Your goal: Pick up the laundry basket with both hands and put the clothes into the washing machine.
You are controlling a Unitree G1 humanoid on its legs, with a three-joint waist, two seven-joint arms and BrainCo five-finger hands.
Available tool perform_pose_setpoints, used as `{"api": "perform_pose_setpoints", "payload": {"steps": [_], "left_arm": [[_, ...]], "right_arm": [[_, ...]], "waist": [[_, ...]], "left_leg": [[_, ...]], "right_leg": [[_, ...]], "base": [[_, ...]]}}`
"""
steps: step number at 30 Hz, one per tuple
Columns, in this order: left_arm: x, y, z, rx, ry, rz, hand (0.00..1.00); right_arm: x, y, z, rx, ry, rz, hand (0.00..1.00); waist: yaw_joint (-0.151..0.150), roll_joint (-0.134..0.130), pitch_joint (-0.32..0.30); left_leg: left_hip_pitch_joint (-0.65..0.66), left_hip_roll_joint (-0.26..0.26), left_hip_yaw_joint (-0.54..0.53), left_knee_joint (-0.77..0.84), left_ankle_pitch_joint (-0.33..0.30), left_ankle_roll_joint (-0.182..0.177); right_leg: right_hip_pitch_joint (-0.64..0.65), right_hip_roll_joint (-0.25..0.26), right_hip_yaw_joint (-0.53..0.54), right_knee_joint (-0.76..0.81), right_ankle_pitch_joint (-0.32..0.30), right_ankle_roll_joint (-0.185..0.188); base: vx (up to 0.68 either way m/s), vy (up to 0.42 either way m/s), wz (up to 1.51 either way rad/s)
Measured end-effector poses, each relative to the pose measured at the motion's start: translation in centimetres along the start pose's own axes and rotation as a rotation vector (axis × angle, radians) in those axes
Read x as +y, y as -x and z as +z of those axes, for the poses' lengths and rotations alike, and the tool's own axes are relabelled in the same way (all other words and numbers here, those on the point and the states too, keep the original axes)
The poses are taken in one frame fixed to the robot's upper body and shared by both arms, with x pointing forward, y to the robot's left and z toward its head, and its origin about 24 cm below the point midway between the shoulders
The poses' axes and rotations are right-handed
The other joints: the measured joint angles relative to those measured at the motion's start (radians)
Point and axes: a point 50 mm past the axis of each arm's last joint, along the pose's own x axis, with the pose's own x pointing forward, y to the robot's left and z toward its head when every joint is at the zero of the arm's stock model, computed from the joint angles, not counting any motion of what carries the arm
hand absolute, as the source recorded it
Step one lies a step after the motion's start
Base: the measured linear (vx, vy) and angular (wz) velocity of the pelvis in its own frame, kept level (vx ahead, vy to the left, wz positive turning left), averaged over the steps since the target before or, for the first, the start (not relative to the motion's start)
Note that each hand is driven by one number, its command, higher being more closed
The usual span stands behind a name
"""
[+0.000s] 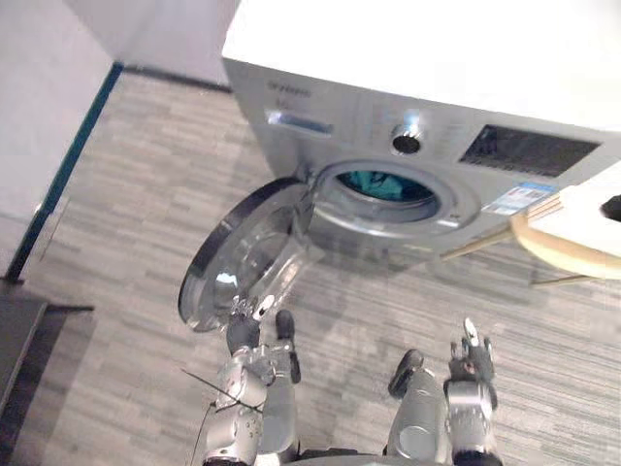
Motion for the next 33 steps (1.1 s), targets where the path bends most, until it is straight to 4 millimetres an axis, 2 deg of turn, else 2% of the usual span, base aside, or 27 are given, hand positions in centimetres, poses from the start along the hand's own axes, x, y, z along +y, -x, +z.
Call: {"api": "perform_pose_setpoints", "payload": {"steps": [2, 5, 7, 10, 11, 13, 15, 17, 18, 19, 20, 21, 22, 23, 25, 26, 27, 28, 29, 30, 32, 33], "left_arm": [[0.7, 0.6, -0.7, 0.027, -0.016, 0.024, 0.00], [1.3, 1.0, -1.6, 0.067, -0.042, 0.040, 0.00], [1.4, 1.2, -2.0, 0.087, -0.076, 0.020, 0.00], [0.6, 1.3, -2.5, 0.101, -0.106, -0.027, 0.00], [0.2, 1.2, -2.7, 0.110, -0.120, -0.046, 0.00], [-0.2, 1.0, -3.0, 0.124, -0.132, -0.060, 0.00], [-0.6, 0.8, -3.3, 0.136, -0.142, -0.074, 0.00], [0.0, 1.0, -3.7, 0.156, -0.145, -0.050, 0.00], [0.3, 1.2, -3.8, 0.160, -0.144, -0.038, 0.00], [1.1, 1.6, -4.0, 0.170, -0.140, -0.007, 0.00], [1.9, 2.1, -4.3, 0.184, -0.131, 0.031, 0.00], [2.3, 2.4, -4.3, 0.189, -0.122, 0.049, 0.00], [2.5, 2.7, -4.3, 0.191, -0.116, 0.055, 0.00], [2.9, 3.2, -4.3, 0.193, -0.103, 0.067, 0.00], [3.1, 3.7, -4.5, 0.207, -0.098, 0.069, 0.00], [3.1, 4.0, -4.0, 0.191, -0.089, 0.059, 0.00], [3.1, 4.1, -3.8, 0.180, -0.084, 0.059, 0.00], [3.3, 4.3, -3.4, 0.162, -0.077, 0.071, 0.00], [3.7, 4.3, -3.0, 0.147, -0.076, 0.084, 0.00], [3.8, 4.3, -2.9, 0.142, -0.074, 0.089, 0.00], [4.6, 4.3, -2.4, 0.121, -0.073, 0.127, 0.00], [4.7, 4.2, -2.3, 0.115, -0.072, 0.129, 0.00]], "right_arm": [[-1.6, 0.5, 0.2, -0.007, 0.032, -0.036, 0.00], [-2.5, 1.0, 0.7, -0.022, 0.054, -0.047, 0.00], [-2.2, 1.0, 0.5, -0.021, 0.094, -0.016, 0.00], [-2.1, 1.0, 0.5, -0.020, 0.109, -0.007, 0.00], [-1.9, 0.9, 0.3, -0.014, 0.109, -0.005, 0.00], [-1.8, 0.8, 0.3, -0.012, 0.108, -0.005, 0.00], [-1.5, 0.7, 0.2, -0.011, 0.105, 0.004, 0.00], [-1.7, 0.6, -0.3, 0.010, 0.114, -0.010, 0.00], [-1.8, 0.6, -0.4, 0.015, 0.116, -0.012, 0.00], [-1.8, 0.7, -0.4, 0.016, 0.118, -0.014, 0.00], [-2.1, 0.7, -0.1, 0.009, 0.126, -0.019, 0.00], [-2.2, 0.8, 0.1, -0.002, 0.137, -0.016, 0.00], [-2.3, 0.9, 0.3, -0.010, 0.145, -0.016, 0.00], [-2.7, 1.3, 0.8, -0.031, 0.160, -0.019, 0.00], [-3.1, 1.6, 1.9, -0.084, 0.160, -0.029, 0.00], [-2.8, 1.8, 2.2, -0.099, 0.157, -0.012, 0.00], [-2.6, 1.8, 2.2, -0.099, 0.158, -0.004, 0.00], [-2.2, 1.8, 1.9, -0.085, 0.165, 0.014, 0.00], [-1.6, 1.9, 1.5, -0.073, 0.175, 0.039, 0.00], [-1.2, 1.9, 1.2, -0.065, 0.177, 0.055, 0.00], [1.5, 1.8, 0.2, -0.045, 0.200, 0.157, 0.00], [2.2, 1.7, 0.1, -0.047, 0.200, 0.179, 0.00]], "waist": [[-0.004, -0.007, -0.050], [-0.006, -0.010, -0.127], [-0.007, -0.011, -0.204], [-0.015, -0.005, -0.265], [-0.030, -0.002, -0.279], [-0.035, -0.005, -0.283], [-0.036, -0.007, -0.285], [-0.032, -0.009, -0.283], [-0.030, -0.008, -0.283], [-0.028, -0.010, -0.280], [-0.028, -0.005, -0.276], [-0.027, -0.007, -0.272], [-0.025, -0.008, -0.271], [-0.023, -0.018, -0.267], [-0.024, -0.011, -0.266], [-0.023, 0.009, -0.254], [-0.022, 0.019, -0.250], [-0.005, 0.028, -0.253], [0.023, 0.039, -0.257], [0.032, 0.038, -0.257], [0.040, 0.020, -0.268], [0.045, 0.017, -0.268]], "left_leg": [[0.052, 0.011, 0.036, -0.037, 0.005, -0.008], [0.147, 0.024, 0.088, -0.094, 0.011, -0.018], [0.228, 0.031, 0.134, -0.141, 0.012, -0.030], [0.286, 0.033, 0.157, -0.157, 0.004, -0.041], [0.316, 0.033, 0.161, -0.171, 0.004, -0.041], [0.334, 0.039, 0.168, -0.169, 0.004, -0.041], [0.339, 0.066, 0.169, -0.153, -0.008, -0.058], [0.338, 0.135, 0.170, -0.083, -0.038, -0.080], [0.337, 0.160, 0.170, -0.052, -0.049, -0.078], [0.320, 0.206, 0.163, 0.045, -0.061, -0.037], [0.262, 0.249, 0.123, 0.197, -0.055, 0.092], [0.210, 0.273, 0.085, 0.310, -0.008, 0.201], [0.178, 0.288, 0.063, 0.371, 0.038, 0.258], [0.122, 0.299, 0.006, 0.456, 0.129, 0.275], [0.057, 0.251, -0.020, 0.585, 0.091, 0.212], [0.028, 0.184, -0.017, 0.637, 0.016, 0.163], [0.015, 0.144, -0.019, 0.641, -0.033, 0.130], [0.004, 0.060, -0.007, 0.586, -0.112, 0.068], [0.012, 0.005, 0.046, 0.467, -0.144, 0.067], [0.026, -0.015, 0.077, 0.392, -0.151, 0.078], [0.113, -0.060, 0.124, 0.226, -0.194, 0.117], [0.114, -0.059, 0.125, 0.228, -0.204, 0.129]], "right_leg": [[0.035, 0.013, -0.002, -0.044, 0.009, 0.006], [0.095, 0.037, 0.006, -0.118, 0.041, 0.014], [0.141, 0.053, 0.024, -0.156, 0.052, 0.013], [0.173, 0.055, 0.038, -0.151, 0.042, 0.026], [0.198, 0.056, 0.039, -0.148, 0.030, 0.031], [0.209, 0.061, 0.046, -0.138, 0.016, 0.029], [0.204, 0.082, 0.059, -0.112, -0.010, 0.015], [0.195, 0.135, 0.075, -0.075, -0.054, -0.014], [0.197, 0.156, 0.083, -0.064, -0.072, -0.025], [0.210, 0.188, 0.095, -0.054, -0.098, -0.052], [0.227, 0.213, 0.104, -0.047, -0.113, -0.077], [0.242, 0.231, 0.113, -0.046, -0.121, -0.091], [0.253, 0.244, 0.116, -0.047, -0.129, -0.105], [0.269, 0.255, 0.119, -0.048, -0.142, -0.127], [0.281, 0.260, 0.123, -0.048, -0.158, -0.153], [0.280, 0.271, 0.128, -0.054, -0.161, -0.164], [0.279, 0.277, 0.130, -0.062, -0.160, -0.168], [0.275, 0.280, 0.132, -0.080, -0.156, -0.175], [0.276, 0.296, 0.136, -0.107, -0.149, -0.185], [0.277, 0.298, 0.138, -0.112, -0.148, -0.185], [0.281, 0.288, 0.154, -0.114, -0.152, -0.147], [0.282, 0.291, 0.168, -0.125, -0.144, -0.134]], "base": [[0.12, -0.037, -0.26], [0.18, -0.022, -0.44], [0.18, -0.021, -0.47], [0.18, -0.047, -0.25], [0.17, -0.048, -0.08], [0.08, -0.051, -0.09], [0.02, -0.089, -0.16], [-0.01, -0.173, -0.29], [-0.03, -0.181, -0.44], [-0.04, -0.280, -0.46], [-0.02, -0.263, -0.49], [-0.01, -0.279, -0.33], [0.03, -0.214, -0.23], [0.06, -0.190, -0.15], [0.09, -0.111, -0.11], [0.10, -0.044, -0.08], [0.10, -0.027, -0.14], [0.17, 0.013, -0.23], [0.20, 0.023, -0.30], [0.29, 0.029, -0.21], [0.28, 0.019, -0.11], [0.28, 0.020, -0.32]]}}
